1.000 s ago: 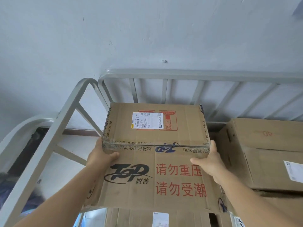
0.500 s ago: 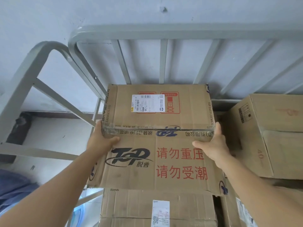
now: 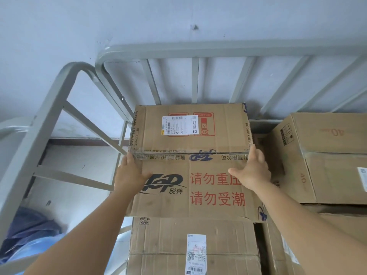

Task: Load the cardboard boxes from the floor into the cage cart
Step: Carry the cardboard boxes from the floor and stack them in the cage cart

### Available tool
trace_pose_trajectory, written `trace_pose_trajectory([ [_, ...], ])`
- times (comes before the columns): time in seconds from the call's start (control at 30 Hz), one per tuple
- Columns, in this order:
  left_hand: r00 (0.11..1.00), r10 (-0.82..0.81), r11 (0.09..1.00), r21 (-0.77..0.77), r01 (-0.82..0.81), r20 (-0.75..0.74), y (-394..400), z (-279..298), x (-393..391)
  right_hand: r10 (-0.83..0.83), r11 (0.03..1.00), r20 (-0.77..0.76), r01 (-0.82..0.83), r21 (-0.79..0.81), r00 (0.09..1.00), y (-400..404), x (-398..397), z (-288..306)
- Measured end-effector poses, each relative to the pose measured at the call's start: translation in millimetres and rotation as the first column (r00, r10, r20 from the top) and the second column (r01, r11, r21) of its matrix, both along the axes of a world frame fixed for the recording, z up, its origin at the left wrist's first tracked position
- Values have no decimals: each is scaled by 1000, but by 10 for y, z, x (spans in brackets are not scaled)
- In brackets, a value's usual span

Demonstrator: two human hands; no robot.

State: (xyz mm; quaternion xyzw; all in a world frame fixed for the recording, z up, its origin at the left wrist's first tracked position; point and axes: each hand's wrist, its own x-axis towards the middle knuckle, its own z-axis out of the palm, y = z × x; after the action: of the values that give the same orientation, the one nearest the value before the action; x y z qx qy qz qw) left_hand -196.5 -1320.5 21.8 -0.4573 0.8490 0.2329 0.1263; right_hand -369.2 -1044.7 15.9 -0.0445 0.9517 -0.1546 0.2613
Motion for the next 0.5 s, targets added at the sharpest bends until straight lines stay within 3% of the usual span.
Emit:
trace_pose_trajectory([
  [0.2, 965, -260, 960, -99, 262, 31, 416, 551, 160, 237, 971, -102, -234, 46, 966, 83, 406, 558],
  [0.5, 840, -540, 827, -219, 518, -53, 1210, 1546, 377, 287, 958, -199, -277, 76, 937, 635, 1221, 1646],
])
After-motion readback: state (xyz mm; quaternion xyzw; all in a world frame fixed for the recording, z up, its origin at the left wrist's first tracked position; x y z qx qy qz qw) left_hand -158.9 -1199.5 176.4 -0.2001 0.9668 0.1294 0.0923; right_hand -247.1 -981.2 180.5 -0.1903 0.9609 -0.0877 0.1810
